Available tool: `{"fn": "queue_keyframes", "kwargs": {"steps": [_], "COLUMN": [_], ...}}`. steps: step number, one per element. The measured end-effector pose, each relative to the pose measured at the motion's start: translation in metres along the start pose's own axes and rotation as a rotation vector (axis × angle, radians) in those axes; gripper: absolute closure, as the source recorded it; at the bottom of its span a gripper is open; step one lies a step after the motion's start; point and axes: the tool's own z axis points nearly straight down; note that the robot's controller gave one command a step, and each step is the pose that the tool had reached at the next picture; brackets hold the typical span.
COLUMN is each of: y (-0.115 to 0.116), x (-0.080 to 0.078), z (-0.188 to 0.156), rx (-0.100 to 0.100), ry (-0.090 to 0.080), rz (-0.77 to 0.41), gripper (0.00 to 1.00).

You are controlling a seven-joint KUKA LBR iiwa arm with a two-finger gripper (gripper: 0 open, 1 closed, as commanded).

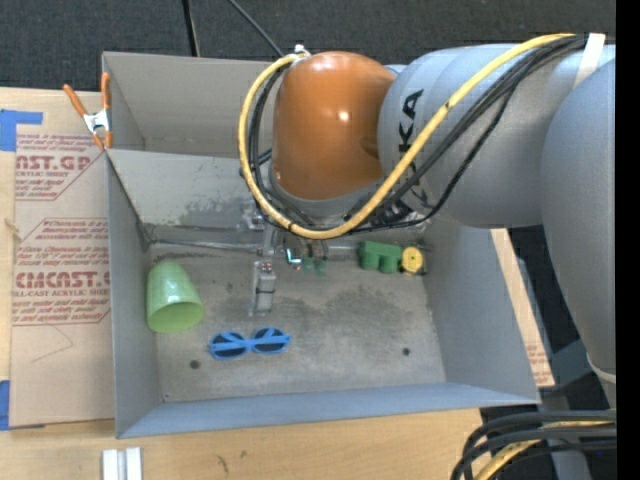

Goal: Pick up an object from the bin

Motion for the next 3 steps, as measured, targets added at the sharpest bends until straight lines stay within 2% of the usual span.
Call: {"fn": "queue_keyframes", "kwargs": {"steps": [1,2,3], "y": [-0.006,-0.005,-0.009], "x": [0.052,0.049,-0.027], "z": [0.151,0.146,0.145], "rx": [0.002,0.0,0.003], "ry": [0.002,-0.005,-0.011], "rz": [-0.127,-0.126,-0.691], "gripper": [0.0,1.0,1.0]}}
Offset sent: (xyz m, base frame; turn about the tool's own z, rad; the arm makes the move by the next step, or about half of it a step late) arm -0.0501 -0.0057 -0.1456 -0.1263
